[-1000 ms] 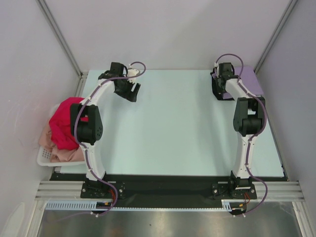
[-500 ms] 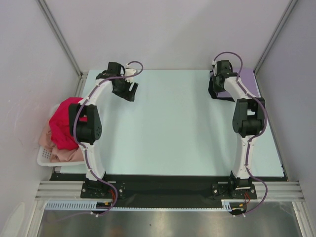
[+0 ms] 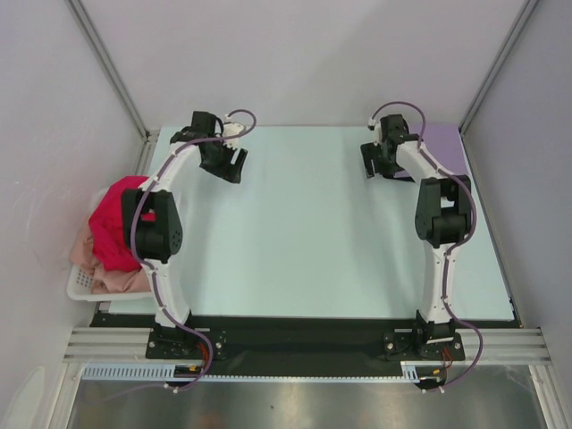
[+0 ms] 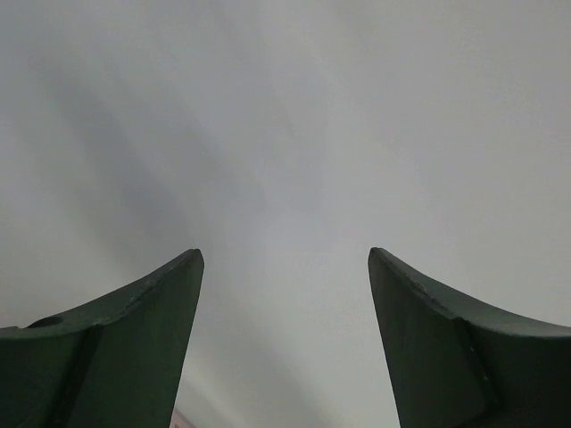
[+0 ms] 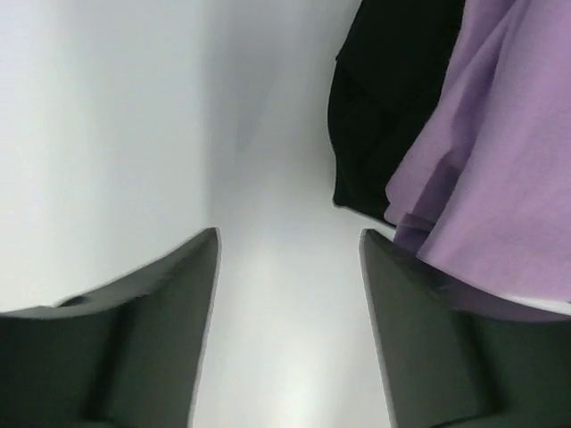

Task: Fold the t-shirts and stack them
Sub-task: Neatly place the folded tshirt to the corner

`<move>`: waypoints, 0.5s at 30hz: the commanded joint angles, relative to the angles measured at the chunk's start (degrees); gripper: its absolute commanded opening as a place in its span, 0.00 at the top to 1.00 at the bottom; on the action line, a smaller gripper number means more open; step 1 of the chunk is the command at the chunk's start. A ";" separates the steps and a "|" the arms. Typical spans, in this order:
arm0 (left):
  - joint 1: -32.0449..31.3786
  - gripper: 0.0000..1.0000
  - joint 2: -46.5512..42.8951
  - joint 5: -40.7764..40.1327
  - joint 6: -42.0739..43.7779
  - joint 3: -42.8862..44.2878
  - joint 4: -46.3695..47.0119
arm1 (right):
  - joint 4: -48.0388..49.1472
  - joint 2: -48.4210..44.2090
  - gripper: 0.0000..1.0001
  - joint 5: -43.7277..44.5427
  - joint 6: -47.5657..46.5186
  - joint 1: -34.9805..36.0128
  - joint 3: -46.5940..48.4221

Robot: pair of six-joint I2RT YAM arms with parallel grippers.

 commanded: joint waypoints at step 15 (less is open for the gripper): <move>3.42 0.19 -30.19 -3.73 2.38 -25.25 4.97 | 23.64 -43.60 0.00 -5.61 19.55 -1.25 -43.79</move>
